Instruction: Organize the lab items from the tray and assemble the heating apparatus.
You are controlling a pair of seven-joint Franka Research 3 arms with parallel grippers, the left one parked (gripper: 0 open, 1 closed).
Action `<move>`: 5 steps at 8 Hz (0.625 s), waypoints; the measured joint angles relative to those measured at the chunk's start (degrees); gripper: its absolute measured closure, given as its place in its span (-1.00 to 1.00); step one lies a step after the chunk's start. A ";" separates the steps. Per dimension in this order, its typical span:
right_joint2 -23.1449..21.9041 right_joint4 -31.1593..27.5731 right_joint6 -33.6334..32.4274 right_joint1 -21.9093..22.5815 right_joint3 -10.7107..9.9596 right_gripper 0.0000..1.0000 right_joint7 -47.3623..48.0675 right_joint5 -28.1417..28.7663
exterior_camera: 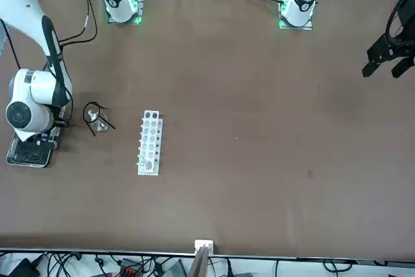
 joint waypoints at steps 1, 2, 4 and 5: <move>0.10 0.00 0.00 0.00 0.00 -0.17 0.00 -0.01; 0.15 0.00 0.00 0.00 0.00 -0.15 0.00 -0.02; 0.16 0.02 0.00 0.01 0.00 0.06 0.00 -0.03; 0.16 0.04 0.00 0.01 0.00 0.08 0.01 -0.03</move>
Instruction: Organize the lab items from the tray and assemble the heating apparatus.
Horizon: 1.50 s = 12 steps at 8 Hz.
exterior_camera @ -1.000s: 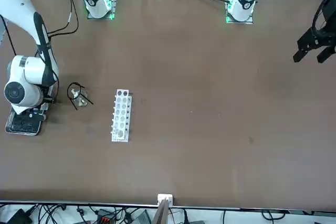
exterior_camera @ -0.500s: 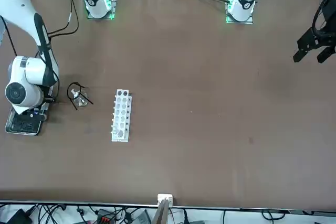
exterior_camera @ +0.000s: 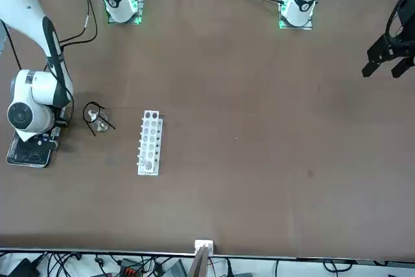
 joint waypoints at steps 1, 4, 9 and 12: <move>0.00 0.05 0.00 0.00 0.00 0.16 0.09 0.00; 0.00 0.51 0.00 0.03 0.00 0.27 0.40 0.00; -0.31 1.21 0.00 0.03 0.00 0.50 0.77 0.01; -1.26 1.46 -0.72 0.06 0.00 0.52 2.61 0.03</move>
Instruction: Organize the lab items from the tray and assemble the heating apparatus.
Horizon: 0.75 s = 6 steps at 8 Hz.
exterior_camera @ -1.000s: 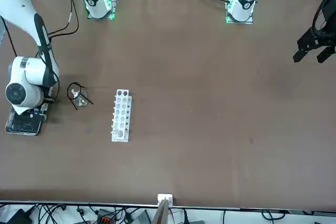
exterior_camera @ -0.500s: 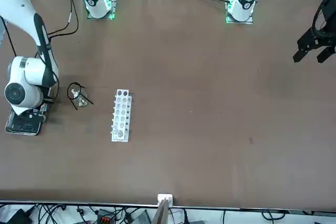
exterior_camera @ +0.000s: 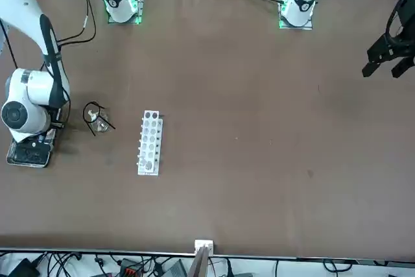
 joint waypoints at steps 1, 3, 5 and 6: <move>-0.18 0.00 -0.24 -0.02 0.00 0.55 0.39 0.00; -0.27 -0.01 -0.42 -0.04 0.00 0.60 0.45 0.00; -0.61 0.08 -0.76 -0.04 -0.06 0.64 0.45 -0.03; -0.85 0.51 -1.70 -0.04 -0.17 0.68 0.45 -0.08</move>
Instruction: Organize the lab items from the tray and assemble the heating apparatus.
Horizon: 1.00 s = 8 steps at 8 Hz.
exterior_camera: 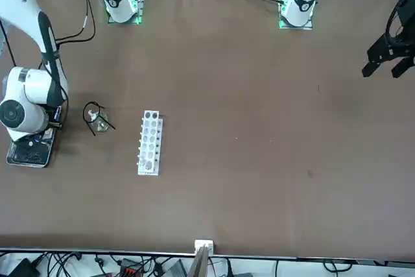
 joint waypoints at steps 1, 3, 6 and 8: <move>-0.41 0.62 -1.48 0.00 -0.09 0.74 0.00 -0.05; -1.44 2.53 -4.59 0.00 -0.24 0.79 0.00 -0.44; -3.52 6.36 -11.44 0.11 -0.27 0.92 -3.05 -0.77; -4.27 10.45 -15.70 0.15 -0.27 0.98 -7.75 -0.86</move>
